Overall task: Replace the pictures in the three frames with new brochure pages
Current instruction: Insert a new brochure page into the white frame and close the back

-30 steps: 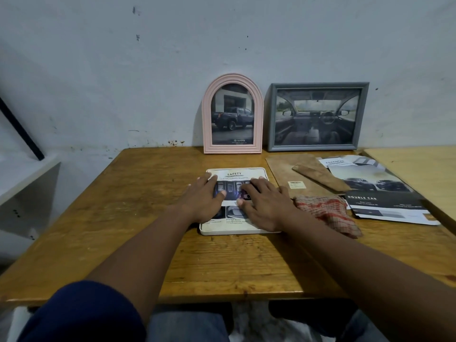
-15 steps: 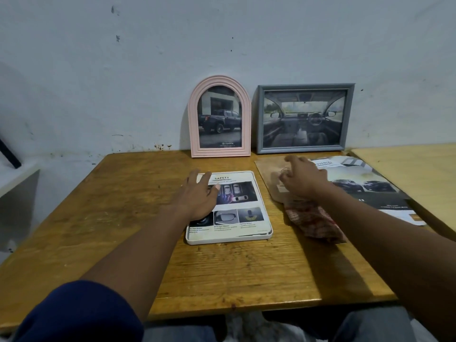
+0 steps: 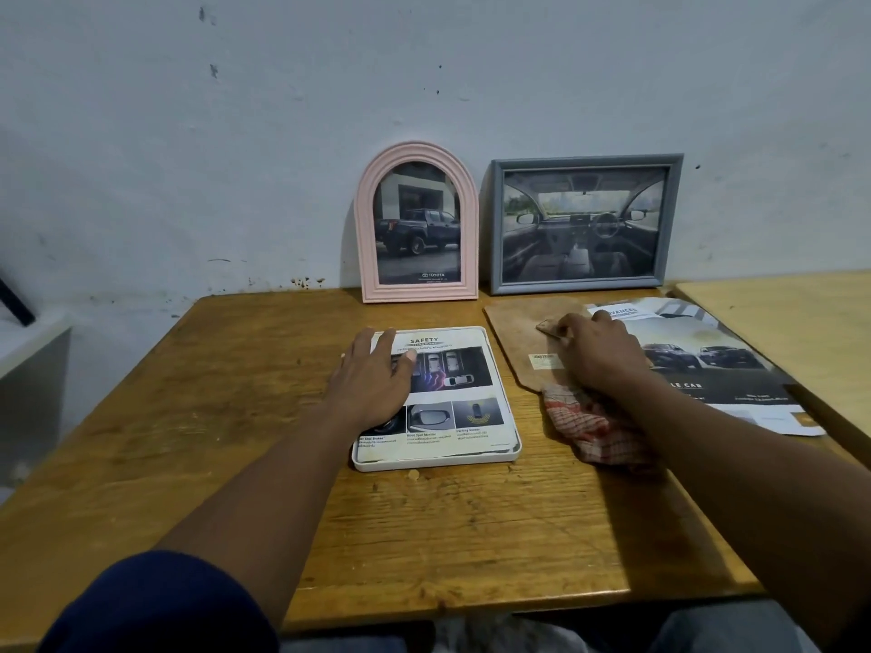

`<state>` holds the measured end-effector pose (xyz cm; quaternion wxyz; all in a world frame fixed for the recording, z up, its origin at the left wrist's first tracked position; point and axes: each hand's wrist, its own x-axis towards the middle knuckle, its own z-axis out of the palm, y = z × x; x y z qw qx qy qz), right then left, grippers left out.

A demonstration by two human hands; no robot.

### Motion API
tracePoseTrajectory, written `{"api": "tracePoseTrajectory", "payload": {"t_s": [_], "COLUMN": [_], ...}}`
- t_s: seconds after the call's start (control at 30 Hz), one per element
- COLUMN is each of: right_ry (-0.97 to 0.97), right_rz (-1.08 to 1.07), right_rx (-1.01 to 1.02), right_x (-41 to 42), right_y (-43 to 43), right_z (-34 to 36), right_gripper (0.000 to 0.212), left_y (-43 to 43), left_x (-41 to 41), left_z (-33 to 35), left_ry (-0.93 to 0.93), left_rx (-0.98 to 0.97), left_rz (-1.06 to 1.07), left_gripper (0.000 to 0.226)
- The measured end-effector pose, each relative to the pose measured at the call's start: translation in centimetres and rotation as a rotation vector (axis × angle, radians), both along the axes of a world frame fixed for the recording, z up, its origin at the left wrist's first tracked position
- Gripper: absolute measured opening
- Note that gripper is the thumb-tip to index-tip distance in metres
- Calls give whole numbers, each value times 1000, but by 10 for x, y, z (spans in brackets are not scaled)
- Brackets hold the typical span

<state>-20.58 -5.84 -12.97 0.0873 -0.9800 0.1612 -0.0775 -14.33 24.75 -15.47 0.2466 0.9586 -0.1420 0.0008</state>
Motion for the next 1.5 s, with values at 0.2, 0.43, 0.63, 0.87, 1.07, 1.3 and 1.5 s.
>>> {"api": "tracePoseTrajectory", "payload": {"t_s": [0.2, 0.43, 0.63, 0.87, 1.07, 1.3, 1.5], "right_ry": [-123, -52, 78, 144, 167, 212, 131], "right_rz": [9, 193, 304, 323, 326, 332, 248], "right_rx": [108, 44, -178, -245, -252, -137, 67], "right_x": [-6, -20, -22, -24, -32, -31, -23], "right_y": [16, 81, 138, 167, 175, 174, 153], "right_z": [33, 67, 56, 65, 70, 67, 44], "right_gripper": [44, 43, 38, 36, 35, 38, 62], "left_y": [2, 5, 17, 24, 21, 23, 24], "left_x": [-2, -15, -26, -32, -37, -43, -43], "left_z": [4, 16, 32, 35, 24, 20, 22], "left_ry": [32, 58, 113, 160, 100, -9, -6], "left_rx": [-7, -130, -302, -301, -210, -165, -225], "left_rz": [3, -1, 18, 25, 11, -14, 28], "left_gripper": [67, 59, 44, 50, 54, 43, 13]}}
